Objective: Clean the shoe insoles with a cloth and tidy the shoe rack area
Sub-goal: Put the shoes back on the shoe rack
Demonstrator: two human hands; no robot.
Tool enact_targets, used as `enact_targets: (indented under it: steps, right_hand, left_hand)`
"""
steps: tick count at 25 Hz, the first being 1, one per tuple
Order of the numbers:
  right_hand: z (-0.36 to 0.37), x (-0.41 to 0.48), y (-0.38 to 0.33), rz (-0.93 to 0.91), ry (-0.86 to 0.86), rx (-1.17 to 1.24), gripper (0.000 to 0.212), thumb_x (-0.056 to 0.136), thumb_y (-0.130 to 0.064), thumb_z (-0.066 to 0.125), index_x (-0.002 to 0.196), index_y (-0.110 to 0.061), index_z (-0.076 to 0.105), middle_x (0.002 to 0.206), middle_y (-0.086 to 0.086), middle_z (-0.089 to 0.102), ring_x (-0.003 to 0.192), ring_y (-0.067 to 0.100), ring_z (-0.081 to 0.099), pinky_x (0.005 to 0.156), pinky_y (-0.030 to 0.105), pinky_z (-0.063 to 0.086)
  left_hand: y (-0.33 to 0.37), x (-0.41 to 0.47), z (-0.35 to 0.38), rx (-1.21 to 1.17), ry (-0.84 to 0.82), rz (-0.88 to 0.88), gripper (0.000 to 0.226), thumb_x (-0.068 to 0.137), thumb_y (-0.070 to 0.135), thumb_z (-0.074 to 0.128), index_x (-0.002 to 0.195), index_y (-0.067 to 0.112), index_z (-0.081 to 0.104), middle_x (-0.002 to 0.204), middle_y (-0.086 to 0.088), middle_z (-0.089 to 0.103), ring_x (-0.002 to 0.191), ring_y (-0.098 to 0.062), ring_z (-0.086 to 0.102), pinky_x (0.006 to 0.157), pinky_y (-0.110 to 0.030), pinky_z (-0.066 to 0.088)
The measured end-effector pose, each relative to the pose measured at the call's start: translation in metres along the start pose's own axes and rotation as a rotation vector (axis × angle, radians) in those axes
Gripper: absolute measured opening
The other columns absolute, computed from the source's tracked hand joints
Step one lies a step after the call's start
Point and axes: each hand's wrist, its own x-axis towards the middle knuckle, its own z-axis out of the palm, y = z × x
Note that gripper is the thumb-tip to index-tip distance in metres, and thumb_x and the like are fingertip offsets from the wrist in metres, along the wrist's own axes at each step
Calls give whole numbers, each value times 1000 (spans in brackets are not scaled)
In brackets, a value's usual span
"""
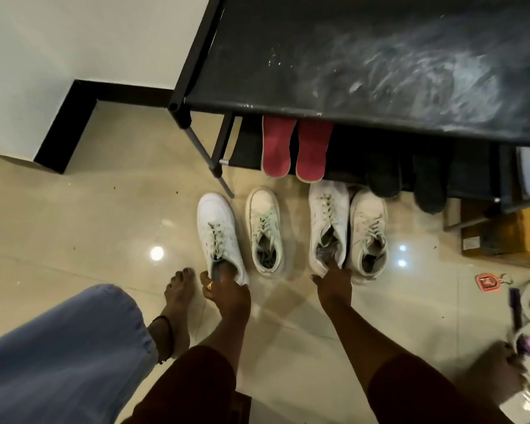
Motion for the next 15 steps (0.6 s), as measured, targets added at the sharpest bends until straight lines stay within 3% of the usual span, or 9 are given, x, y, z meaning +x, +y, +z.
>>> enact_targets:
  steps: [2,5,7,11,15]
  right_hand:
    - [9,16,2,9,-9,-101,53,89,-32,57,134,-8,42,140,22,37,127,34,38,101,36,34]
    - [16,30,2,-65,62,-194,44,95,-34,46,123,-1,50,127,19,51,120,33,41,99,29,27]
    - [20,31,5,-111,104,-178,37,95,-27,46,117,1,56,118,20,56,113,32,47,91,29,28]
    - [17,-1,7,-74,208,-24,32,87,-19,60,108,6,62,110,26,57,98,39,56,84,38,44]
    - [4,-72,16,-103,208,-31,35,85,-16,64,114,3,60,101,27,59,89,42,57,77,43,48]
  left_hand:
    - [-9,11,7,84,-154,-100,61,72,28,78,126,18,52,132,-19,50,131,-34,33,101,-36,33]
    - [-19,18,15,-42,-248,-152,49,80,27,72,123,7,58,121,-21,58,117,-32,49,91,-29,38]
    - [-22,19,13,-124,-207,-164,45,82,21,71,122,4,60,119,-24,58,113,-34,49,89,-29,36]
    - [-20,-8,-1,-276,-49,-25,33,77,2,71,108,-7,64,102,-30,63,99,-40,56,75,-22,33]
    - [-21,-57,-17,-342,71,30,28,71,-11,71,98,-15,62,95,-30,60,91,-38,57,74,-11,28]
